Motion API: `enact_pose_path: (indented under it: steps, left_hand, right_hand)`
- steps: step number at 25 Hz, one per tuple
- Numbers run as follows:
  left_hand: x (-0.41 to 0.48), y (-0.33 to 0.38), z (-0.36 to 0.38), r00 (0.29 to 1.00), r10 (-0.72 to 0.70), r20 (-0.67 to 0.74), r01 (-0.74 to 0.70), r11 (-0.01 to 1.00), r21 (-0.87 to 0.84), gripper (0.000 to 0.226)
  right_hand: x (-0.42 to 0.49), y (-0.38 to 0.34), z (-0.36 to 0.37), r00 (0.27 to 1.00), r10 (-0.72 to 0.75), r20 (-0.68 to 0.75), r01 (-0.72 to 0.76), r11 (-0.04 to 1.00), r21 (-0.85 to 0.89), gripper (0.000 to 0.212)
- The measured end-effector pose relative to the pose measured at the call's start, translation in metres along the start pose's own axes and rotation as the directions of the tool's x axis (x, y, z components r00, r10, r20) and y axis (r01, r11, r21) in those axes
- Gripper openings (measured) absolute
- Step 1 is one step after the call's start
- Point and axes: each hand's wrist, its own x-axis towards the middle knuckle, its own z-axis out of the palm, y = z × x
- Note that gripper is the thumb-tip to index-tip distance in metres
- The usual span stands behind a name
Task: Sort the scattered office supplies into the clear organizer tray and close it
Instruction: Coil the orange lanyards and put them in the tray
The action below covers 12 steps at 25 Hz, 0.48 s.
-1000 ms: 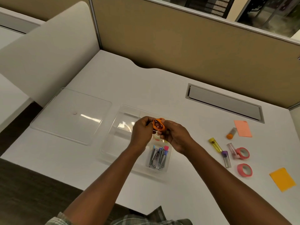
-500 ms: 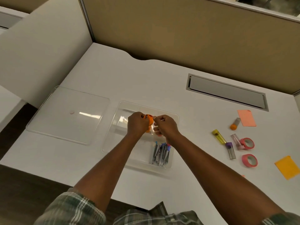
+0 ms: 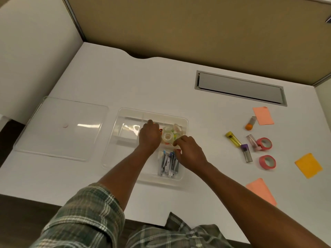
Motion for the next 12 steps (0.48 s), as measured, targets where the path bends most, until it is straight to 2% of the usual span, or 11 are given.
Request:
enact_pose_path:
  steps: [5, 12]
  left_hand:
    - [-0.007, 0.003, 0.010, 0.999, 0.033, 0.011, -0.032, 0.996, -0.079, 0.023]
    - [-0.019, 0.049, 0.025, 0.994, 0.104, 0.034, -0.101, 0.993, -0.067, 0.024]
  right_hand:
    - [-0.010, 0.005, 0.003, 1.000, -0.013, -0.011, 0.013, 1.000, 0.015, 0.027]
    - [-0.036, 0.050, -0.014, 1.000, -0.017, 0.001, 0.017, 0.998, 0.063, 0.029]
